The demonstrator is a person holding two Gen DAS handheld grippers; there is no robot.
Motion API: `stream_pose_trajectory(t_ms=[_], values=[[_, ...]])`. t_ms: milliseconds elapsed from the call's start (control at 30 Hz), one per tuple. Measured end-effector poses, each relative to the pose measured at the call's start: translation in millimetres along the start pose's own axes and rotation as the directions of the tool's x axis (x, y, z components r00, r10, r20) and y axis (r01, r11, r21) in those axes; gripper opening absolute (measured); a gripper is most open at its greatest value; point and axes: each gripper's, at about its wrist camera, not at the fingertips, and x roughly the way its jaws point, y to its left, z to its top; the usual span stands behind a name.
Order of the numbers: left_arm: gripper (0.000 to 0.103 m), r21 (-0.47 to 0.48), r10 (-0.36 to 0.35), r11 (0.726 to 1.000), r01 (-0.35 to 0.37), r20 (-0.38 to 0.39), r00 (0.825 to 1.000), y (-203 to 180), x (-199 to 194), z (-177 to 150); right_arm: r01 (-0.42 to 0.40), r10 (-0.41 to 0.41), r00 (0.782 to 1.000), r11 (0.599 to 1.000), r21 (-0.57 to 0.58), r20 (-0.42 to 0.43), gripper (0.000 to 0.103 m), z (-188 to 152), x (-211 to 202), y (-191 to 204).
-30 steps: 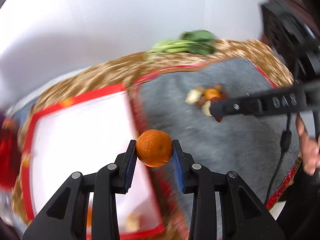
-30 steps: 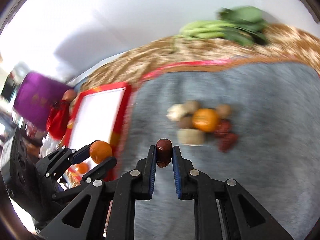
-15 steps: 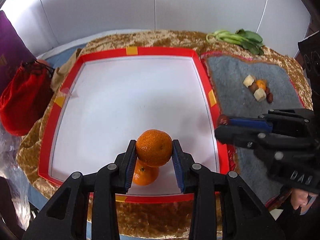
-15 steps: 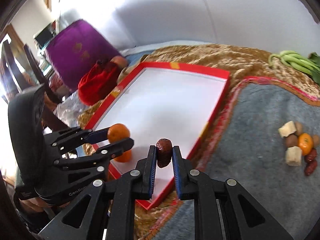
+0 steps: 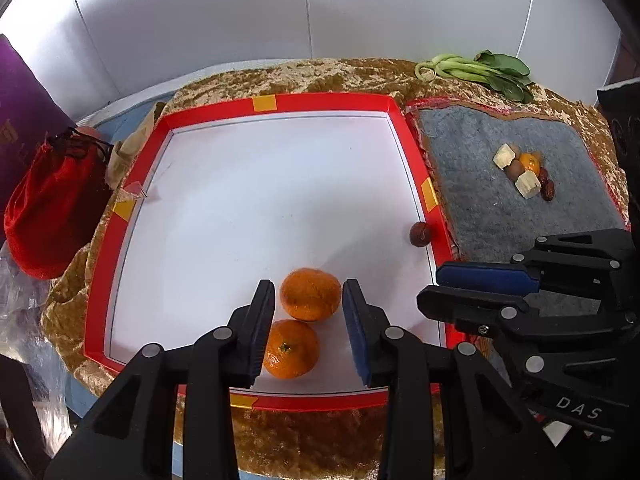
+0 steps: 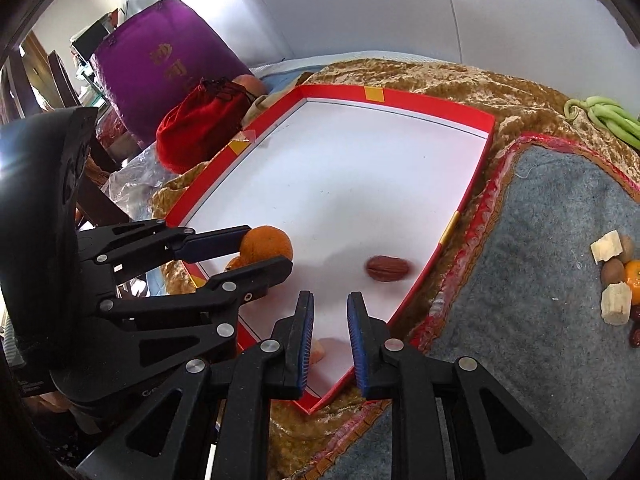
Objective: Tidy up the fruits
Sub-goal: 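Open the left tool over the tray while the right tool drops the red date in, then return the left tool to the pile and grasp a pale cube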
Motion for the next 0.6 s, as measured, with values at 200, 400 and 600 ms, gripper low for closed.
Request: stream_pose_trajectory(t_ms=[200,400,600], values=[[0.05,0.021,0.022,0.999,-0.024,0.101,0.995,-6.7,-14.9,12.5,-0.011,0.006,0.998,0.995,0.096,0.059,0.02,6.3,-27.9,-24.4],[0.05,0.068,-0.032,0.997,0.023,0.128,0.991,-34.0,-17.7,22.9,-0.028,-0.011,0.989,0.965,0.259,0.147,0.025,11.8,-71.3,-77.8],[0.05,0.182,-0.087,0.981,0.061,0.139,0.986,-79.7,-16.8,29.5,-0.031,-0.054,0.981,0.906,0.423,0.187,0.025,7.8,-108.8,-135.1]])
